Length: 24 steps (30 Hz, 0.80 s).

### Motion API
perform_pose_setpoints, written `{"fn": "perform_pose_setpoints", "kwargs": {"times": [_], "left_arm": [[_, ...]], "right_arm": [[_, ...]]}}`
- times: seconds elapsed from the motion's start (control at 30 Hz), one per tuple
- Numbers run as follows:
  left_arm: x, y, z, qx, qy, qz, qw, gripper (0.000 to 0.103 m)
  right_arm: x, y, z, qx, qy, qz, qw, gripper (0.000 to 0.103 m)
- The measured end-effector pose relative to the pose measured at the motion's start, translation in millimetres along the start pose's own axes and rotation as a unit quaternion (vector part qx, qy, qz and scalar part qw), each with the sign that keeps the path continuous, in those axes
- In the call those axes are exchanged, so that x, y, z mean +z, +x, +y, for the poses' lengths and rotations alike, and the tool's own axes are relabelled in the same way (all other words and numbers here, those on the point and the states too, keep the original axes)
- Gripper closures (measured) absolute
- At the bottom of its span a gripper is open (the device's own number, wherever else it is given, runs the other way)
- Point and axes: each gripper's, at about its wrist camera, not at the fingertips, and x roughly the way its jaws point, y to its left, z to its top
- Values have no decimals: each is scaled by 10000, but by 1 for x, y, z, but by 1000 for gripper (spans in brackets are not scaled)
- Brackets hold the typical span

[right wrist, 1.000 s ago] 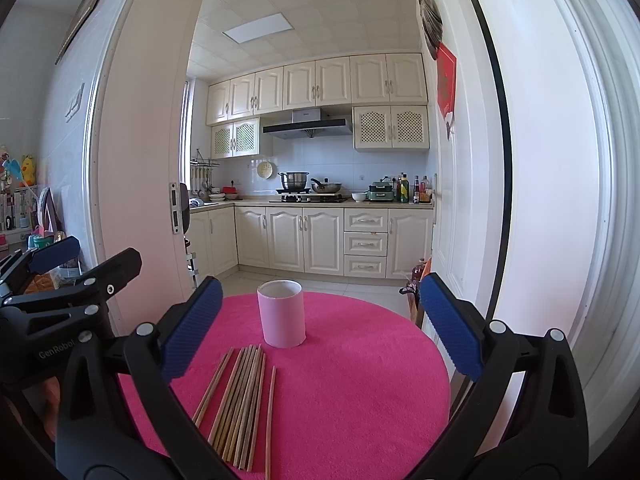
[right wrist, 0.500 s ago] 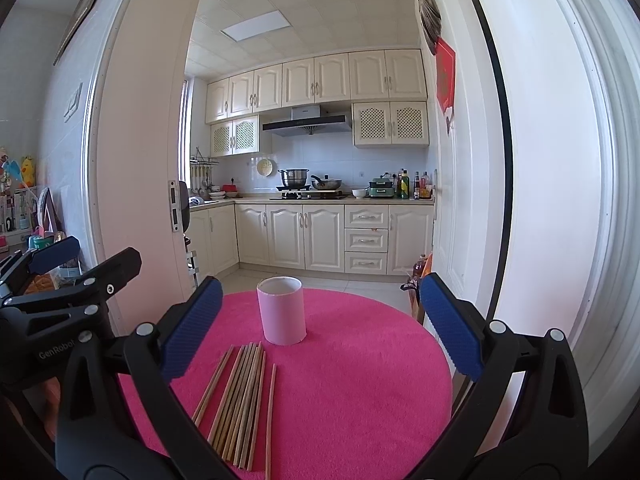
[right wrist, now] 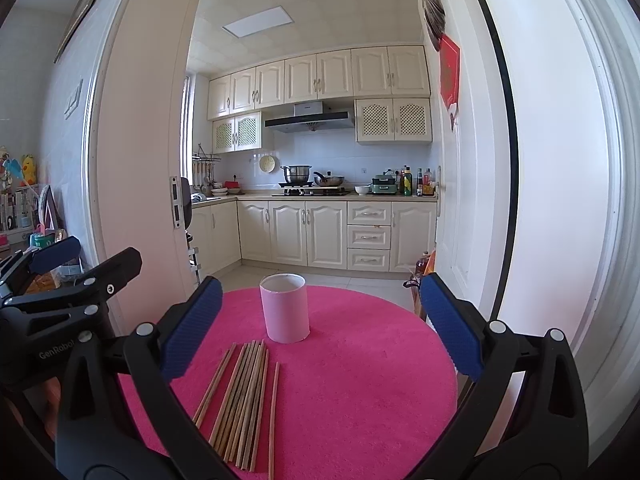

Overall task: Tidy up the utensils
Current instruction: 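Lower the left gripper onto one wooden chopstick and close while the right gripper grasps another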

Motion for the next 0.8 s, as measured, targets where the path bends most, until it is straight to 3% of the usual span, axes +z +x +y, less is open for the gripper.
{"fn": "perform_pose_setpoints", "kwargs": {"times": [0.33, 0.53, 0.67, 0.8], "left_arm": [[-5, 19, 2, 42, 75, 308, 9995, 14], [-14, 56, 11, -198, 56, 1186, 9927, 14], [-30, 93, 21, -356, -59, 2173, 9754, 14], [-59, 136, 32, -506, -254, 3185, 9462, 14]], "right_arm": [[-6, 21, 2, 67, -4, 344, 9994, 6], [-18, 61, -1, 357, 107, 1250, 9915, 6], [-35, 92, -1, 514, 65, 1949, 9794, 6], [-55, 123, 1, 567, -69, 2646, 9627, 6]]}}
